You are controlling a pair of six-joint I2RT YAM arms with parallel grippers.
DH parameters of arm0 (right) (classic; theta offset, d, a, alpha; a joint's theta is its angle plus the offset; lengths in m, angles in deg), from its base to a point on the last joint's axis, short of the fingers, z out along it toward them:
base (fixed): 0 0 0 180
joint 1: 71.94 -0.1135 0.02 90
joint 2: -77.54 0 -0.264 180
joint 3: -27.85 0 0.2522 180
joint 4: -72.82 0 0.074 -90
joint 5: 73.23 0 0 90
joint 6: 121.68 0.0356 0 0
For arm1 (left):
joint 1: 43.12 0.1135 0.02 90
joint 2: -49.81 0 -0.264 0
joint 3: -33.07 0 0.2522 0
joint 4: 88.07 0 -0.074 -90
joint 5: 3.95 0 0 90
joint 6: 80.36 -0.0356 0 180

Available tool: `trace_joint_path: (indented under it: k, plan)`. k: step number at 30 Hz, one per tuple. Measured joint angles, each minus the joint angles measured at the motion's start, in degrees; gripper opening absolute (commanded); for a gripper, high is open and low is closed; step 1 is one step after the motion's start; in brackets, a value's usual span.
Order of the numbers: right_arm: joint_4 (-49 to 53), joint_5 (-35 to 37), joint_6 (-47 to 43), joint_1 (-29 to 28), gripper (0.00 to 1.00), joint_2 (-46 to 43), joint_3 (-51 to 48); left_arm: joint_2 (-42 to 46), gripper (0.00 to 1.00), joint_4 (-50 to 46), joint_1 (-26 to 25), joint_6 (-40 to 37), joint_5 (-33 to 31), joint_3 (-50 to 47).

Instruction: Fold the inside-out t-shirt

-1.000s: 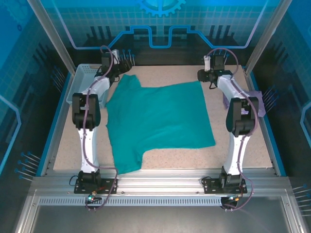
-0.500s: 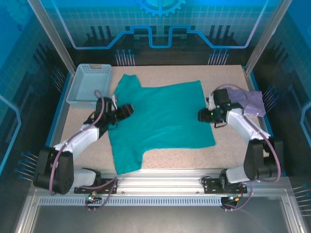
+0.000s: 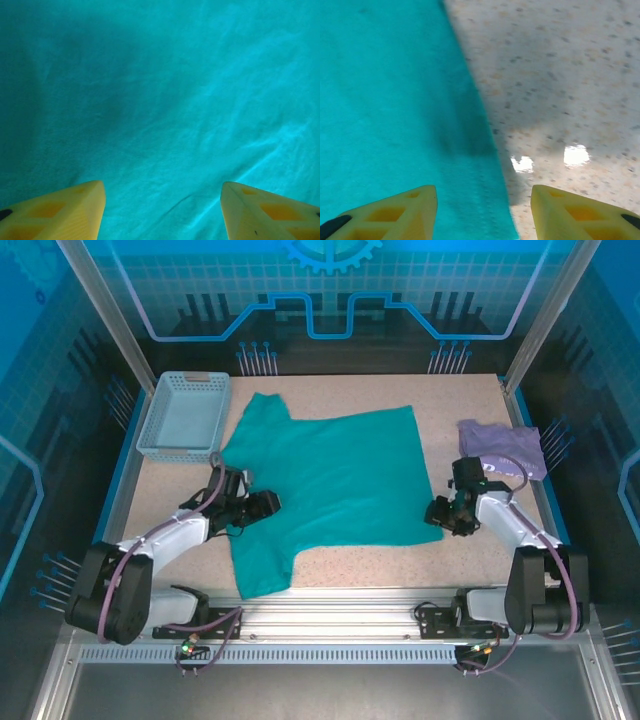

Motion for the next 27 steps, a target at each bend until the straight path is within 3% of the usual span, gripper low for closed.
trace_joint_path:
  k: [9, 18, 27]
  plan:
    - [1.25, -2.69, 5.25, 2.01, 0.51, -4.68, -4.90, -2.34, 0.64, 1.62, 4.24, 0.31, -0.52, -2.84]
    - [-1.90, -7.76, 11.69, 2.05, 0.51, -7.10, -9.29, -2.32, 0.64, 2.23, 4.28, 0.28, -0.55, -2.86]
    - [-8.50, -7.74, 14.49, 3.08, 0.34, -6.05, -9.99, -2.32, 0.64, 2.27, 4.28, 0.26, -0.50, -2.86]
